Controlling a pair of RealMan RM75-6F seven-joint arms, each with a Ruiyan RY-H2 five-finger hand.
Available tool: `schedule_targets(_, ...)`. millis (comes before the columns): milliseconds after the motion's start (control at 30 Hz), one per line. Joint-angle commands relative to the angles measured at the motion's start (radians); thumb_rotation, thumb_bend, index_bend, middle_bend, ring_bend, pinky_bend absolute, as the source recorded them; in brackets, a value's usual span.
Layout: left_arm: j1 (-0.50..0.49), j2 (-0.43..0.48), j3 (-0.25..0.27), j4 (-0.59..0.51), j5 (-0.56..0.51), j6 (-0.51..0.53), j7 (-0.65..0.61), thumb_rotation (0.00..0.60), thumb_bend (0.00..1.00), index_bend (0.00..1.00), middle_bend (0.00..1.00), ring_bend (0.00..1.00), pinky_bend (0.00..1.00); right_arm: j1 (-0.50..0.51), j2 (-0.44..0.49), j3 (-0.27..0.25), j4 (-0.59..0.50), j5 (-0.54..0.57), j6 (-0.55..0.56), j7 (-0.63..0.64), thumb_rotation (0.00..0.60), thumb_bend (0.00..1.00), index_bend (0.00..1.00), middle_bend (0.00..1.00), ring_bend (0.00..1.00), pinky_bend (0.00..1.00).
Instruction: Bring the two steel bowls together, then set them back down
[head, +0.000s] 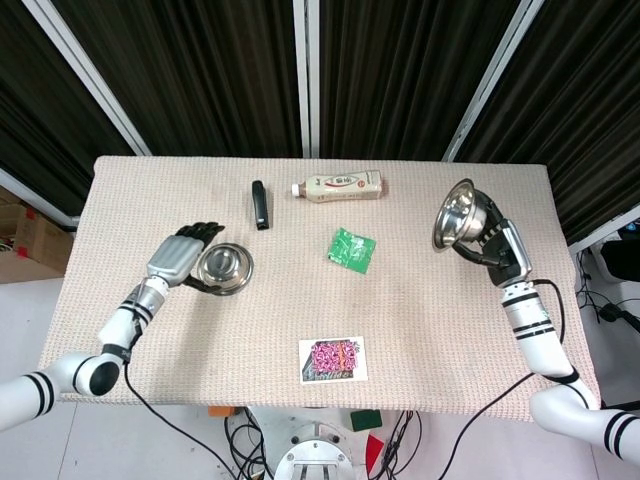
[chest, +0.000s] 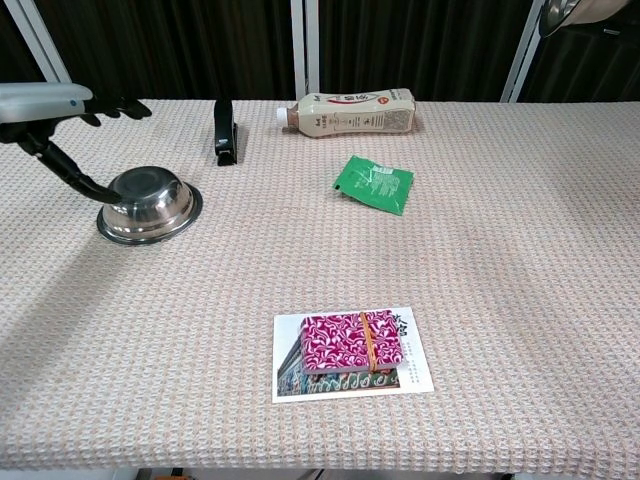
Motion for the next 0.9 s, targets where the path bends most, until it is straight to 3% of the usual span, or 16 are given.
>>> schedule_targets(33,-0.042,-0.032,0.010,0.040,-0.048,-0.043,0.016,0.450,0.00,0.00,0.03,0.02,0.12,-0.001,0.002,-0.002,-0.002,0.003,0.000,-0.002,0.600,0.12,0.66,0.51,0.41,0.29)
schedule_targets(300,-0.103,-0.072,0.043,0.110,-0.104,-0.120,0.024,0.473,0.00,0.00,0.03,0.02,0.13,-0.002,0.012,-0.005,-0.009,0.008,0.003,-0.010,0.600,0.12,0.66,0.51,0.41,0.29)
schedule_targets(433,-0.120,-0.090,0.059,0.141,-0.105,-0.115,0.034,0.576,0.00,0.00,0.03,0.02,0.14,-0.005,0.017,-0.007,-0.011,0.012,0.004,-0.012,0.600,0.12,0.66,0.51,0.41,0.29)
schedule_targets(533,-0.132,-0.108,0.070,0.170,-0.116,-0.108,0.048,0.600,0.00,0.02,0.05,0.05,0.19,-0.006,0.020,-0.007,-0.012,0.015,0.005,-0.011,0.600,0.12,0.66,0.51,0.41,0.29)
schedule_targets(800,-0.131,-0.136,0.080,0.197,-0.100,-0.050,0.045,0.600,0.05,0.27,0.26,0.24,0.43,-0.005,0.022,-0.006,-0.007,0.023,0.000,-0.013,0.600,0.13,0.66,0.51,0.41,0.29)
schedule_targets(900,-0.125,-0.139,0.080,0.198,-0.076,-0.024,0.032,0.600,0.08,0.36,0.34,0.29,0.48,-0.003,0.019,-0.008,-0.004,0.023,-0.002,-0.014,0.600,0.13,0.66,0.51,0.41,0.29)
